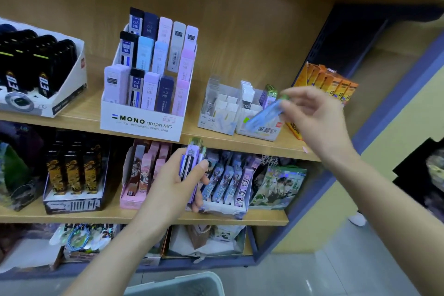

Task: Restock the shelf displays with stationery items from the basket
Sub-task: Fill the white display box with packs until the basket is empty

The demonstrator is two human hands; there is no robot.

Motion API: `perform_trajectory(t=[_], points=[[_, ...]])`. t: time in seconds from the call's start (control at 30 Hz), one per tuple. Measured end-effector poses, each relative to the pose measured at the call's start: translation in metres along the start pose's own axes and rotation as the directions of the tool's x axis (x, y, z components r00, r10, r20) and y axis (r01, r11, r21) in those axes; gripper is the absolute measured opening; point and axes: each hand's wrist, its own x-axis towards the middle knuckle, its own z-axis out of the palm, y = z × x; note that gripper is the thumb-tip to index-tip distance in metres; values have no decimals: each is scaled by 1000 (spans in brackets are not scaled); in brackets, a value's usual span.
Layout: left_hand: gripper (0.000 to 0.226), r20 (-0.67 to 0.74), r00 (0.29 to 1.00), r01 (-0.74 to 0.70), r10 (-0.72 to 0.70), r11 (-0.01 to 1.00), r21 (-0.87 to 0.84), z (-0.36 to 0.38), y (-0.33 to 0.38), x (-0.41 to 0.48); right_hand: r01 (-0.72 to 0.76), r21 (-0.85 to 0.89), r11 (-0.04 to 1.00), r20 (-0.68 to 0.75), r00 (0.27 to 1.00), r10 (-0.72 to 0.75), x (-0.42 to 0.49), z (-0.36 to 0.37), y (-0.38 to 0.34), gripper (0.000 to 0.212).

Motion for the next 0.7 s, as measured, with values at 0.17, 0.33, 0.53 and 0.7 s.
perform_trajectory(t=[0.17, 0.33, 0.53, 0.7], points=[[15, 10, 996, 84, -84, 996, 4, 10, -4, 1, 111, -218, 970, -172, 973, -150, 50, -5, 33, 12], [13, -17, 990, 139, -139, 990, -29, 13, -6, 4, 111, -447, 888, -33, 990, -140, 77, 5, 53, 15], [10, 4, 992, 129, -129, 991, -24, 14, -4, 7, 161, -482, 861, 107, 986, -125, 82, 13, 61, 18], [12, 19, 993, 117, -117, 993, -4, 14, -7, 8, 183, -528, 830, 80, 983, -166, 80, 16, 66, 24]])
